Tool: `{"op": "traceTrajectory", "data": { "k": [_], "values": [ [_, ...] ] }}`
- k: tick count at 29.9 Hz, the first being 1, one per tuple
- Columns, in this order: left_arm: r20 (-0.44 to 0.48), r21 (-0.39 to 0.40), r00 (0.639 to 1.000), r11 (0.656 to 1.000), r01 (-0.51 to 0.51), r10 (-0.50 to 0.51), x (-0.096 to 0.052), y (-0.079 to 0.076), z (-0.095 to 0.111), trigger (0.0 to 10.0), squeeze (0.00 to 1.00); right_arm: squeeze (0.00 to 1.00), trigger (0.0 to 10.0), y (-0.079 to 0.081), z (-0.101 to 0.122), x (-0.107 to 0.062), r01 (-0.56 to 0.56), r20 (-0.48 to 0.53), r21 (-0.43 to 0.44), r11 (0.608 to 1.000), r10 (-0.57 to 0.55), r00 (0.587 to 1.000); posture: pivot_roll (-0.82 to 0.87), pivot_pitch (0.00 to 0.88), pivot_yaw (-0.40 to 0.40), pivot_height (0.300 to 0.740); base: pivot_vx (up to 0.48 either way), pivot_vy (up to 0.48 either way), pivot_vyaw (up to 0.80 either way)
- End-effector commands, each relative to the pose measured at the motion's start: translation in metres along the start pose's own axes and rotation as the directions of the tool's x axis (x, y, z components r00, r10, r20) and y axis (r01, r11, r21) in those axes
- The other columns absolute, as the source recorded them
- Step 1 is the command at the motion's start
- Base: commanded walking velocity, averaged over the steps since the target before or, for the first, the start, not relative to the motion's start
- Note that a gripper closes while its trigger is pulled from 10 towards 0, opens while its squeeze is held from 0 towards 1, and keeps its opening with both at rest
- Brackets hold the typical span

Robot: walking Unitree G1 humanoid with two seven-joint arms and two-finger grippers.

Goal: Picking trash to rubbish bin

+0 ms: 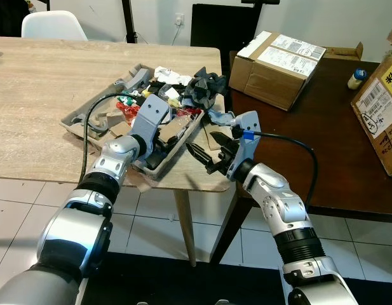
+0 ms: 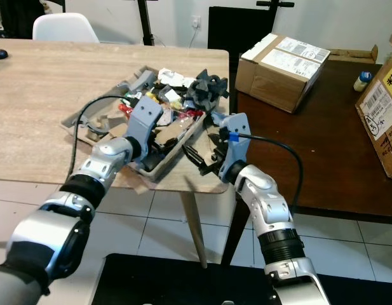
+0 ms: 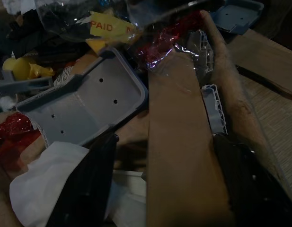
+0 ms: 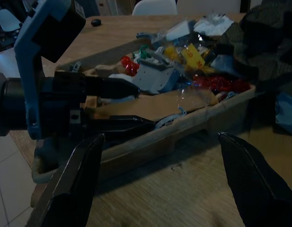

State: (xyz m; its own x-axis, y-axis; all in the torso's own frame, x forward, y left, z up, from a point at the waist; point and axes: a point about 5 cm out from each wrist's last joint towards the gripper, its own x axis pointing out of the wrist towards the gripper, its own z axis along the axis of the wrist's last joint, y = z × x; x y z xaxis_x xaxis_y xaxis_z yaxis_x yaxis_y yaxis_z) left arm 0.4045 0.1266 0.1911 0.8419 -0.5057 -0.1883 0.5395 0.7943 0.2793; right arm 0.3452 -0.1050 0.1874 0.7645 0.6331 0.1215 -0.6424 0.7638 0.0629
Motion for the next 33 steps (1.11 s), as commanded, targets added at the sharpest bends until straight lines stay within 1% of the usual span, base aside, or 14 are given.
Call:
{"op": "traceTrajectory", "data": {
  "k": [1, 2, 5, 7, 11, 20, 22, 24, 26, 27, 29, 31, 32, 33],
  "values": [
    [-0.036, -0.056, 0.999, 0.998, 0.012, -0.014, 0.000, -0.004, -0.013, 0.0, 0.00, 0.00, 10.0, 0.003, 0.002, 0.000, -0.014, 0.018, -0.015, 1.000, 0.014, 1.000, 0.10, 0.155, 0.001, 0.740, 0.000, 0.000, 0.00],
    [-0.021, -0.081, 1.000, 0.997, 0.015, -0.016, 0.000, -0.004, -0.011, 0.0, 0.00, 0.00, 10.0, 0.004, 0.003, 0.000, -0.025, 0.024, -0.015, 1.000, 0.025, 0.999, 0.10, 0.155, 0.001, 0.740, 0.000, 0.000, 0.00],
    [-0.011, -0.098, 1.000, 0.995, 0.017, -0.018, 0.000, -0.004, -0.010, 0.0, 0.00, 0.00, 10.0, 0.005, 0.004, 0.000, -0.033, 0.028, -0.015, 0.999, 0.033, 0.999, 0.10, 0.155, 0.001, 0.740, 0.000, 0.000, 0.00],
    [0.012, -0.136, 1.000, 0.991, 0.011, -0.009, -0.001, 0.000, -0.007, 0.0, 0.00, 0.00, 10.0, 0.006, 0.003, -0.001, -0.039, 0.025, -0.018, 0.999, 0.040, 0.999, 0.10, 0.157, 0.002, 0.740, 0.000, 0.000, 0.00],
    [0.016, -0.141, 1.000, 0.990, 0.008, -0.005, -0.002, 0.002, -0.006, 0.0, 0.00, 0.00, 10.0, 0.005, 0.003, -0.001, -0.039, 0.024, -0.019, 0.999, 0.039, 0.999, 0.10, 0.157, 0.002, 0.740, 0.000, 0.000, 0.00],
    [0.042, -0.163, 0.999, 0.986, -0.015, 0.022, -0.006, 0.012, -0.002, 0.0, 0.00, 0.00, 10.0, 0.004, 0.003, 0.000, -0.035, 0.026, -0.027, 0.999, 0.036, 0.999, 0.10, 0.158, 0.002, 0.740, 0.000, 0.000, 0.00],
    [0.078, -0.186, 0.996, 0.982, -0.016, 0.031, -0.009, 0.020, 0.005, 0.0, 0.00, 0.00, 10.0, 0.004, 0.004, 0.000, -0.033, 0.027, -0.029, 0.999, 0.033, 0.999, 0.10, 0.158, 0.002, 0.740, 0.000, 0.000, 0.00],
    [0.097, -0.197, 0.995, 0.980, -0.014, 0.034, -0.011, 0.023, 0.009, 0.0, 0.00, 0.00, 10.0, 0.003, 0.004, -0.001, -0.031, 0.028, -0.030, 0.999, 0.032, 0.999, 0.10, 0.158, 0.002, 0.740, 0.000, 0.000, 0.00],
    [0.159, -0.230, 0.987, 0.973, 0.007, 0.031, -0.016, 0.033, 0.020, 0.0, 0.00, 0.00, 10.0, 0.002, 0.004, -0.001, -0.029, 0.029, -0.032, 0.999, 0.029, 0.999, 0.10, 0.159, 0.004, 0.740, 0.000, 0.000, 0.00],
    [0.159, -0.230, 0.987, 0.973, 0.007, 0.031, -0.016, 0.033, 0.020, 0.0, 0.00, 0.00, 10.0, 0.002, 0.004, -0.001, -0.029, 0.029, -0.032, 0.999, 0.029, 0.999, 0.10, 0.159, 0.004, 0.740, 0.000, 0.000, 0.00],
    [0.201, -0.249, 0.979, 0.968, 0.018, 0.033, -0.023, 0.044, 0.027, 0.0, 0.00, 0.00, 10.0, 0.002, 0.004, -0.001, -0.027, 0.029, -0.032, 0.999, 0.027, 0.999, 0.10, 0.160, 0.003, 0.740, 0.000, 0.000, 0.00],
    [0.203, -0.243, 0.979, 0.970, 0.016, 0.035, -0.025, 0.047, 0.028, 0.0, 0.00, 0.00, 10.0, 0.002, 0.004, -0.002, -0.026, 0.029, -0.031, 0.999, 0.027, 0.999, 0.10, 0.160, 0.001, 0.740, 0.000, 0.000, 0.00],
    [0.183, -0.217, 0.983, 0.976, 0.010, 0.031, -0.027, 0.049, 0.025, 0.0, 0.00, 0.00, 10.0, 0.002, 0.003, -0.001, -0.026, 0.029, -0.030, 0.999, 0.027, 0.999, 0.11, 0.159, 0.001, 0.740, 0.000, 0.000, 0.00],
    [0.183, -0.217, 0.983, 0.976, 0.010, 0.031, -0.027, 0.049, 0.025, 0.0, 0.00, 0.00, 10.0, 0.002, 0.003, -0.001, -0.026, 0.029, -0.030, 0.999, 0.027, 0.999, 0.11, 0.159, 0.001, 0.740, 0.000, 0.000, 0.00]
  ]
}}
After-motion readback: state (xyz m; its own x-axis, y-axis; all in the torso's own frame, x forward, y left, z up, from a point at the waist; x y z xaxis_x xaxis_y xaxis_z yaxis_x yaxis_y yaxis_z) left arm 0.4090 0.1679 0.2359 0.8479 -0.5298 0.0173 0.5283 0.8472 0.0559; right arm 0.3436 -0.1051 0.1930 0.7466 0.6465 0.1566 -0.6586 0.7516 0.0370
